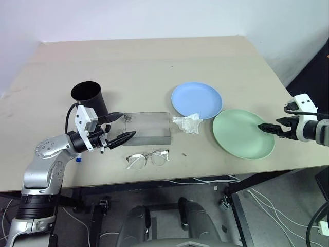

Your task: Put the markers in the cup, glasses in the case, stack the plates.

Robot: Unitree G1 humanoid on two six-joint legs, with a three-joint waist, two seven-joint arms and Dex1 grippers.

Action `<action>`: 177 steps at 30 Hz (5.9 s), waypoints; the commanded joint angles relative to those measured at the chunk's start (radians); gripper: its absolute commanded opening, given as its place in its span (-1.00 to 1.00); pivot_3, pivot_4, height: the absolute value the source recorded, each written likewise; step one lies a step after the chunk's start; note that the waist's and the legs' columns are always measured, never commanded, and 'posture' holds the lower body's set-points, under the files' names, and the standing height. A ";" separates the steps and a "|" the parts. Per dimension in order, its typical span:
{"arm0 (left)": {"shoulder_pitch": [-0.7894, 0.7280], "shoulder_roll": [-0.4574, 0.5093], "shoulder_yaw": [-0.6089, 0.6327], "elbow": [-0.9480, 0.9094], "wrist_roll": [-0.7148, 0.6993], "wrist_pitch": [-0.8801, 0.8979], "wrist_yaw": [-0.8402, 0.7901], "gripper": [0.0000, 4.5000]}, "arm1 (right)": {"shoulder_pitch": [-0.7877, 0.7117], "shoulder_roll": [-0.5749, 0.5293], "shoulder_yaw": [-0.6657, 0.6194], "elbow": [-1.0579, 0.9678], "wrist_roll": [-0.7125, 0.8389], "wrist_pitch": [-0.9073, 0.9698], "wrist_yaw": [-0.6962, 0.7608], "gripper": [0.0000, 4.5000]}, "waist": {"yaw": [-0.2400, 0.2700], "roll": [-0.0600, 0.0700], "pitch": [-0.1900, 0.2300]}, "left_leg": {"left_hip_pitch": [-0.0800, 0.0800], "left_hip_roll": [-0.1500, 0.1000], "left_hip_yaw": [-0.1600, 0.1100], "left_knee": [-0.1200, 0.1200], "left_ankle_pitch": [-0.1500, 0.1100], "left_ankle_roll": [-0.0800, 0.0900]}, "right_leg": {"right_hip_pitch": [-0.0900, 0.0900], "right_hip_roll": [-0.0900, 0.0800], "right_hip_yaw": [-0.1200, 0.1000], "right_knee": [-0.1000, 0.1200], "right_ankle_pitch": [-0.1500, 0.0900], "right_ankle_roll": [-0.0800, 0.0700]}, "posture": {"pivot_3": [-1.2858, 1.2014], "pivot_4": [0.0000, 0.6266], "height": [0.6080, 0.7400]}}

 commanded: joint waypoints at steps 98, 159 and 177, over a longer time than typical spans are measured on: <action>-0.004 -0.073 0.024 -0.007 0.046 -0.112 0.159 1.00 | -0.431 0.373 0.142 -0.172 0.023 0.091 0.221 0.99 | 0.000 0.002 0.000 | 0.000 0.008 0.005 0.004 0.000 0.000 | -0.009 0.011 0.009 0.013 0.007 -0.004 | 0.03 -0.52 0.89; 0.031 -0.064 0.049 -0.035 0.049 -0.115 0.193 1.00 | -0.649 0.508 0.178 0.385 -0.161 -0.269 -0.077 0.22 | -0.006 0.001 0.000 | 0.000 0.010 0.007 0.004 0.000 0.000 | -0.011 0.013 0.009 0.011 0.010 -0.010 | 0.03 -0.52 0.89; 0.109 0.010 0.153 -0.084 -0.065 -0.050 0.119 1.00 | -0.532 0.547 0.325 -0.269 0.200 0.285 0.389 0.99 | -0.008 0.002 0.000 | 0.000 0.014 0.006 0.004 0.000 0.000 | -0.011 0.014 0.008 0.012 0.010 -0.010 | 0.03 -0.52 0.89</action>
